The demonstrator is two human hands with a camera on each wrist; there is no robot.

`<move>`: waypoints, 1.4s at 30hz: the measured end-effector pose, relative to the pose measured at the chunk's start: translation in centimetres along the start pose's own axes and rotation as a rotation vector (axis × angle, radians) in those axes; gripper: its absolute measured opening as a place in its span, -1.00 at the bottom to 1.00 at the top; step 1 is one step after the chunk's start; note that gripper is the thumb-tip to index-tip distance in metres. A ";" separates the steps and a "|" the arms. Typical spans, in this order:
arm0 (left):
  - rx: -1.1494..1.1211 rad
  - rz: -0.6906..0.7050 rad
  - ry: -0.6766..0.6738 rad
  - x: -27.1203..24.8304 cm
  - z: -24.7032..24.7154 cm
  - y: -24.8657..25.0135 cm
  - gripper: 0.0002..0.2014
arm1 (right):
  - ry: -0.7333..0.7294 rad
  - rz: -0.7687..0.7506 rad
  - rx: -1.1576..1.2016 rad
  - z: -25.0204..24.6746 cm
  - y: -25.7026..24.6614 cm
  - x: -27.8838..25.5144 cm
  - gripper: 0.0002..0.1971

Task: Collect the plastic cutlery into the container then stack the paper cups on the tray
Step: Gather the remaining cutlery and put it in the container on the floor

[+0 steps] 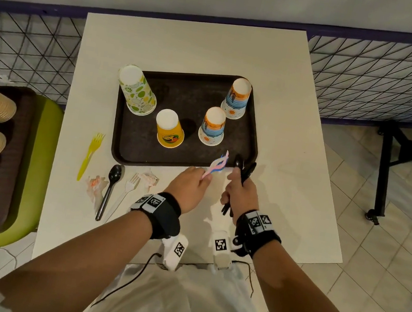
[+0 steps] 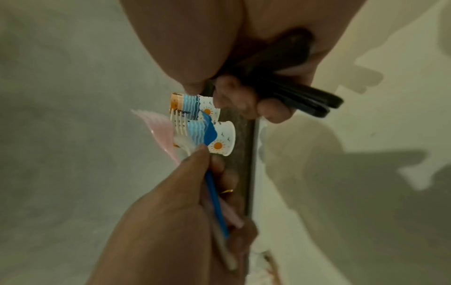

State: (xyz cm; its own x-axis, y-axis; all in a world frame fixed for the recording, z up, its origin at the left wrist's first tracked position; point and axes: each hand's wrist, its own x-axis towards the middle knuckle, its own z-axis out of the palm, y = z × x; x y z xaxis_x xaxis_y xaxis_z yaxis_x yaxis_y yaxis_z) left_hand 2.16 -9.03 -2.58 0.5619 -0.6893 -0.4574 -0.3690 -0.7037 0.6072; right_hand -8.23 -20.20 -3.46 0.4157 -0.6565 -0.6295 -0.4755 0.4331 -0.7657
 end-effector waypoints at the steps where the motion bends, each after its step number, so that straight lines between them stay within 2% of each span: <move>1: -0.069 -0.026 -0.003 -0.2 -0.1 0.4 -0.69 | -0.032 0.018 0.077 0.5 -0.3 0.0 -0.62; 4: -0.200 -0.050 -0.039 -0.8 -0.8 0.7 -0.74 | -0.157 0.022 0.115 2.0 -1.0 -0.4 -0.43; 8: -0.264 0.005 -0.135 -1.8 -1.5 -0.3 -0.65 | -0.273 -0.013 0.002 3.9 -1.2 -1.0 -0.43; 10: -0.212 0.029 -0.149 -2.5 -2.0 -0.6 -0.63 | -0.275 -0.029 -0.056 4.8 -1.0 -1.0 -0.50; 13: -0.170 0.025 -0.158 -3.8 -2.6 -1.1 -0.58 | -0.252 -0.059 -0.170 6.3 -0.7 -1.1 -0.74; 16: -0.149 0.002 -0.145 -5.1 -3.2 -2.1 -0.55 | -0.228 -0.087 -0.237 7.6 -0.3 -1.7 -0.71; 19: -0.067 -0.036 -0.170 -6.6 -3.9 -3.7 -0.56 | -0.193 -0.113 -0.304 8.4 0.0 -2.2 -0.79; 21: -0.058 -0.075 -0.123 -7.5 -4.5 -5.9 -0.59 | -0.192 -0.097 -0.275 8.7 0.3 -2.6 -0.74; 25: -0.065 -0.257 0.187 -9.0 -5.9 -12.7 -0.69 | -0.215 -0.030 -0.177 8.7 1.6 -3.0 -0.74; 28: -0.004 -0.394 0.376 -9.6 -6.9 -16.7 -0.51 | -0.218 -0.029 -0.225 8.5 2.7 -3.4 -0.74; 31: 0.072 -0.465 0.346 -9.7 -7.4 -19.0 -0.20 | -0.219 0.007 -0.254 8.8 3.8 -3.9 -0.75; 33: 0.116 -0.469 0.301 -9.5 -7.4 -20.0 -0.11 | -0.213 0.042 -0.280 8.9 4.4 -4.3 -0.75; 35: 0.137 -0.472 0.272 -9.2 -7.3 -20.4 -0.17 | -0.209 0.048 -0.302 9.0 4.9 -4.6 -0.75; 39: 0.182 -0.365 0.209 -8.3 -6.8 -20.9 -0.53 | -0.217 0.026 -0.330 9.1 5.3 -5.1 -0.74; 42: 0.166 -0.325 0.175 -8.1 -6.7 -20.7 -0.64 | -0.216 0.016 -0.362 9.2 5.3 -5.3 -0.74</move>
State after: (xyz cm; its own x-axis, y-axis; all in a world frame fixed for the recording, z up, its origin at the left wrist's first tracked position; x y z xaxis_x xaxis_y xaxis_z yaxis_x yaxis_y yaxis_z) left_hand 10.24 12.23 -7.10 0.7813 -0.3962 -0.4823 -0.2576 -0.9085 0.3291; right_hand -5.83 -8.74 -5.38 0.5405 -0.4901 -0.6839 -0.7091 0.1722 -0.6838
